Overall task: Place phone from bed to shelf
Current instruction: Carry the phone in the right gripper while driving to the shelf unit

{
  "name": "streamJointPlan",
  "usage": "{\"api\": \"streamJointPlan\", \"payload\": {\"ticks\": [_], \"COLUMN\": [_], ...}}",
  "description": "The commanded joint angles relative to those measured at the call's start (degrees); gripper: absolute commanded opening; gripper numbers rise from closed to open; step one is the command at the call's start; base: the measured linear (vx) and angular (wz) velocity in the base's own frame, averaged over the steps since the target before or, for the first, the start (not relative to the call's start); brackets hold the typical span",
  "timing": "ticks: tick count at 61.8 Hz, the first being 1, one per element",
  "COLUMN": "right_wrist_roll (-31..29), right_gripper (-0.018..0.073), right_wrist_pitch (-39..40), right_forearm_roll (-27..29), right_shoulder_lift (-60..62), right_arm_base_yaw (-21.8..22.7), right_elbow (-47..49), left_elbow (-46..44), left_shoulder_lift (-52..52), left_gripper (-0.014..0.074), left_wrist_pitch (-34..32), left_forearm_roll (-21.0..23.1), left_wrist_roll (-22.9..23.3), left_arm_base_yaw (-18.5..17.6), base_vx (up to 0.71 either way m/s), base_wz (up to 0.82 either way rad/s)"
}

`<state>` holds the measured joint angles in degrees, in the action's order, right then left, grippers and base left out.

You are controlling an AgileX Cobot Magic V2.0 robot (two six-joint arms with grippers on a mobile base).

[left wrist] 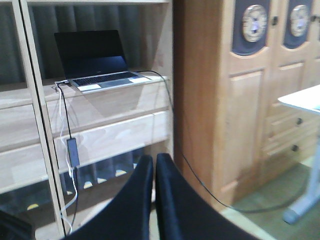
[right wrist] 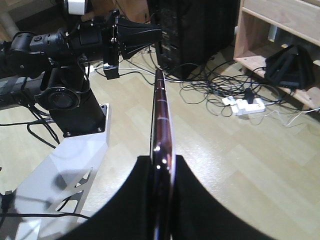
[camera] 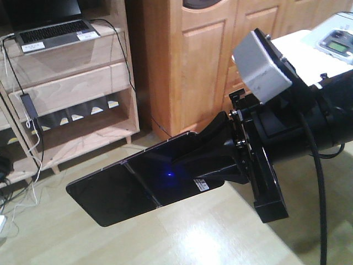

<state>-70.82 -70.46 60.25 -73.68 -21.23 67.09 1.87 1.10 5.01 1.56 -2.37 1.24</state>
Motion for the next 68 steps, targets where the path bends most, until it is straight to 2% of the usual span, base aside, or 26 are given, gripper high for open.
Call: {"api": "streamJointPlan", "payload": {"ticks": [1,68], "right_wrist_roll": [-0.1,-0.1], "right_gripper": [-0.0002,-0.0002], "right_wrist_pitch": [-3.18,-3.18], "right_forearm_roll": [4.91,4.91], "right_shoulder_lift": [1.57,1.57], "right_arm_base_yaw": [0.0,0.0], "right_elbow": [1.37,1.37], "left_elbow": [-1.43,-1.43], "left_shoulder_lift": [0.42,0.42], "left_gripper": [0.0001,0.0001], "left_wrist_pitch": [-4.12,-4.12], "left_forearm_roll": [0.56,0.56], "left_wrist_roll": [0.5,0.5], "left_arm_base_yaw": [0.19,0.19], "base_vx": [0.47,0.46], "base_wz": [0.13,0.22]}}
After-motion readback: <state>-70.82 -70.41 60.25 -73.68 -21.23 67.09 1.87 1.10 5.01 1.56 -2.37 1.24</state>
